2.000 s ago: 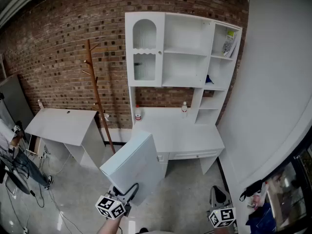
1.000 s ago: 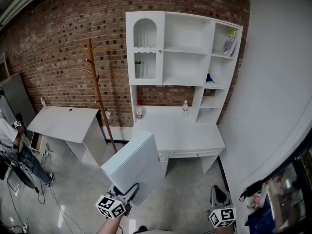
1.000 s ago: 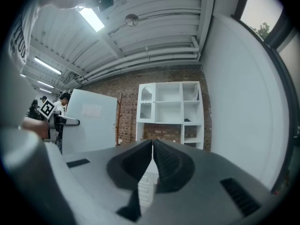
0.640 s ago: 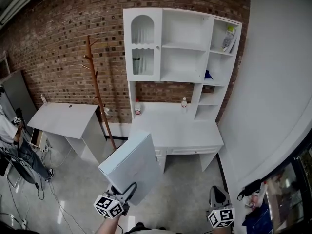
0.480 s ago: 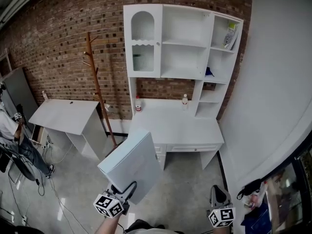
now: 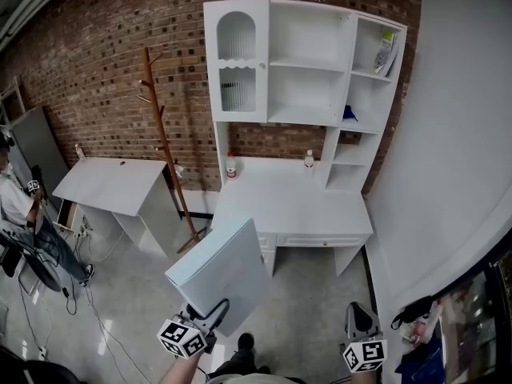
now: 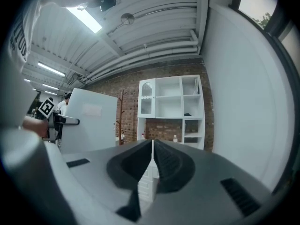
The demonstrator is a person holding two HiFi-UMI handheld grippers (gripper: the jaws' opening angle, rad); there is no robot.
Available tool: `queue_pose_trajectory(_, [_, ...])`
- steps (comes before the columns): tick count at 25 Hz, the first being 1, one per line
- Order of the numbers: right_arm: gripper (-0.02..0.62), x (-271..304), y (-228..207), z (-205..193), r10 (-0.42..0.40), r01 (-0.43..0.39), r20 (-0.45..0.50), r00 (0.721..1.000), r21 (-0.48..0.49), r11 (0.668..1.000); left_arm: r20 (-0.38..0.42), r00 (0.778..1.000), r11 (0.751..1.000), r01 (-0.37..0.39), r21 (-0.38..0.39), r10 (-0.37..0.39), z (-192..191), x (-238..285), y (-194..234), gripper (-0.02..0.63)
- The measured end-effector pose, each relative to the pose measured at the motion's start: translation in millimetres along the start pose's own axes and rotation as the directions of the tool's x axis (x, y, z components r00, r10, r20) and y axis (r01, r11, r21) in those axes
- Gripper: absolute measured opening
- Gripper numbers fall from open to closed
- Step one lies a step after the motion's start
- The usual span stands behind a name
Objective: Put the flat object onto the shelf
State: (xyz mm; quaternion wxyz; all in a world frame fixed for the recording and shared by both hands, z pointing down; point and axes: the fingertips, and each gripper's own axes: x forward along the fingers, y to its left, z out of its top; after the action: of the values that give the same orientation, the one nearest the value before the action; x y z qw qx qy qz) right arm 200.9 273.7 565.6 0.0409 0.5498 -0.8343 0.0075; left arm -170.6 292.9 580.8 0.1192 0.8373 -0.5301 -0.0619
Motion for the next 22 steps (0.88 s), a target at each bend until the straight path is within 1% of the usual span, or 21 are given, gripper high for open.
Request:
queue_pose_trajectory(4, [0.032,15.1,-6.7,-1.9,-0.006,0.006,-0.011,1.0,0.012,1.0,-0.001,1.0,1.0,-0.008,-0.004,0.008,1.2,12.7,10.5,0.276])
queue_pose_trajectory(9, [0.032,38.3,-15.1,-3.1,-0.01,0.01,-0.023,1.0,0.011,1.0,0.007,1.0,1.0,-0.001,-0.012,0.002,5.2,37.7,24.3,0.276])
queue_pose_trajectory(16, [0.032,86.3,-22.2,-2.8,-0.025,0.025,-0.029,0.999,0.005,1.0,0.012,1.0,0.999,0.026,-0.028,-0.025,11.4,87.2,56.7,0.276])
queue_pose_trajectory(22, [0.032,140.4,-31.3,9.4,-0.041,0.041,-0.033,0.999,-0.001,0.999,0.018,0.999,0.998,0.043,-0.037,-0.042,26.6,139.3,92.7,0.276])
